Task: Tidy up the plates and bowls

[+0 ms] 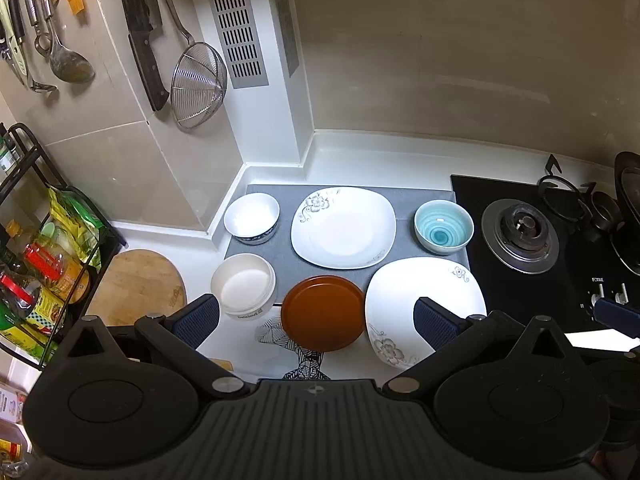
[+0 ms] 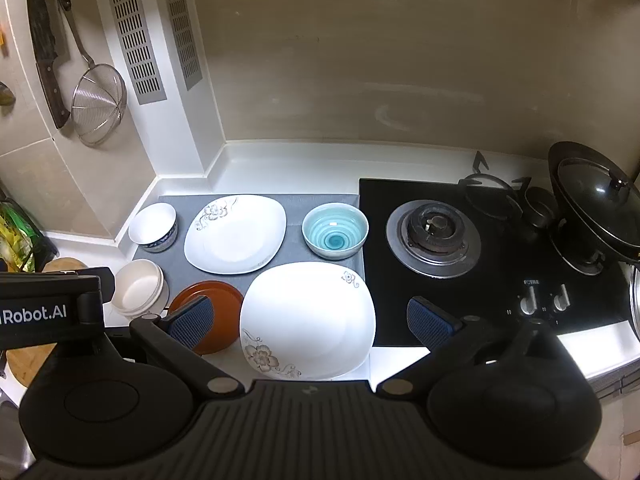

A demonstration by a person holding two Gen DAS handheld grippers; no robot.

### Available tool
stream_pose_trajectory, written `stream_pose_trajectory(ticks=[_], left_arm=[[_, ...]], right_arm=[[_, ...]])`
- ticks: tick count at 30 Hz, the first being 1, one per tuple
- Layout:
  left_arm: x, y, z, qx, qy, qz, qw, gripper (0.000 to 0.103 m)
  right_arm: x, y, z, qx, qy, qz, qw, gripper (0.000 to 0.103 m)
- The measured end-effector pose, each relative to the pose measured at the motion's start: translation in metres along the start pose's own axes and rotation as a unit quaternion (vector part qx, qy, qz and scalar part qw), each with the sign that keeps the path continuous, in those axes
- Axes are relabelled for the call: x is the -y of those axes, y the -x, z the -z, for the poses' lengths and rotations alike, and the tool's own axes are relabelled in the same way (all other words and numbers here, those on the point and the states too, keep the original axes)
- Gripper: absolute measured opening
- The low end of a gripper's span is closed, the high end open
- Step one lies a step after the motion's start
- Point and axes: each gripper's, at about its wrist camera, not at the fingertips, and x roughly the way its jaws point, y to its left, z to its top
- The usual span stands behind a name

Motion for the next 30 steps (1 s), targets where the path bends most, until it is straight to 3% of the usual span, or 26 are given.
stream_pose_trajectory(ticks=[30], left_arm=[[0.009, -0.004, 0.008, -0.018, 0.007, -0.006, 0.9998, 0.103]], right_arm=[[0.008, -0.006, 0.009, -0.010, -0.007, -0.014, 1.000, 0.103]])
